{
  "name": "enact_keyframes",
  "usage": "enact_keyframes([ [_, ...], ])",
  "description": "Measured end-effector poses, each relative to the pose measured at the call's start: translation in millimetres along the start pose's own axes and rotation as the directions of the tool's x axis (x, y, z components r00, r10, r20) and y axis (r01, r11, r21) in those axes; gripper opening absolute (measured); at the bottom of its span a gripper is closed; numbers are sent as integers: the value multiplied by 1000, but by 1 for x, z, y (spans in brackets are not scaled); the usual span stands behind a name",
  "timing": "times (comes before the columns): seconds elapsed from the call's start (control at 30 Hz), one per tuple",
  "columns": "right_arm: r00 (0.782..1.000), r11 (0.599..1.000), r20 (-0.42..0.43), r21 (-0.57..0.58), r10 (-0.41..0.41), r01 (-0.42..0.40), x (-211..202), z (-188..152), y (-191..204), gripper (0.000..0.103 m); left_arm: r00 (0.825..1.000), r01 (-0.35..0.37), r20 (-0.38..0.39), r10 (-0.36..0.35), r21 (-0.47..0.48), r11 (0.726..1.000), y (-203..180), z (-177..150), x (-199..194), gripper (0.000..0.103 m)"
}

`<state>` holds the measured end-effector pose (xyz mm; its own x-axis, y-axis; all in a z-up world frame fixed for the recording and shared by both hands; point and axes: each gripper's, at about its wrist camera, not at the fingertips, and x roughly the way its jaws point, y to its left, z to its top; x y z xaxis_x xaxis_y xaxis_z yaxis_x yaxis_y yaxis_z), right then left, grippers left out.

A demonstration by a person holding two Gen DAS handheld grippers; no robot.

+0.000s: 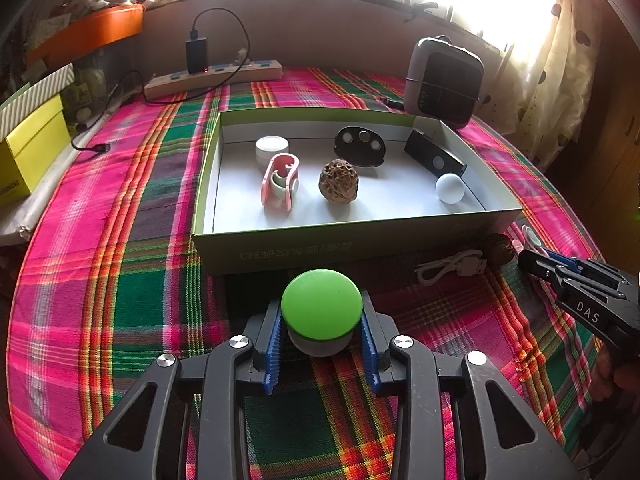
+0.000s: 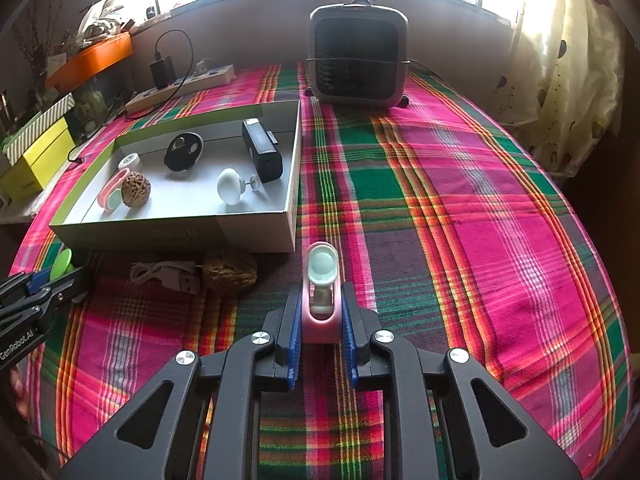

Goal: Organize objects
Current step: 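Close right gripper on the pink device while left gripper holds the green jar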

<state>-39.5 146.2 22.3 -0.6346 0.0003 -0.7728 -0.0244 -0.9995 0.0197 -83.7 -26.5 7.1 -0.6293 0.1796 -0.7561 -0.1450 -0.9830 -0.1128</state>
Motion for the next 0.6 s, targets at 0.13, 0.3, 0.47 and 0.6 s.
enact_keyframes([
  [0.13,1000,1000,0,-1,2,-2,0,0,0,19,1000,-1,0,1,0,1000,0,0,0,30],
  [0.3,1000,1000,5,0,22,-22,-2,0,0,18,1000,-6,4,6,1,1000,0,0,-2,29],
  [0.47,999,1000,22,-2,30,-30,-6,0,1,18,1000,-10,9,10,6,1000,0,-1,-4,27],
  [0.6,999,999,28,-10,34,-34,-7,0,3,18,1000,-16,19,16,21,1000,-2,-1,-7,15],
])
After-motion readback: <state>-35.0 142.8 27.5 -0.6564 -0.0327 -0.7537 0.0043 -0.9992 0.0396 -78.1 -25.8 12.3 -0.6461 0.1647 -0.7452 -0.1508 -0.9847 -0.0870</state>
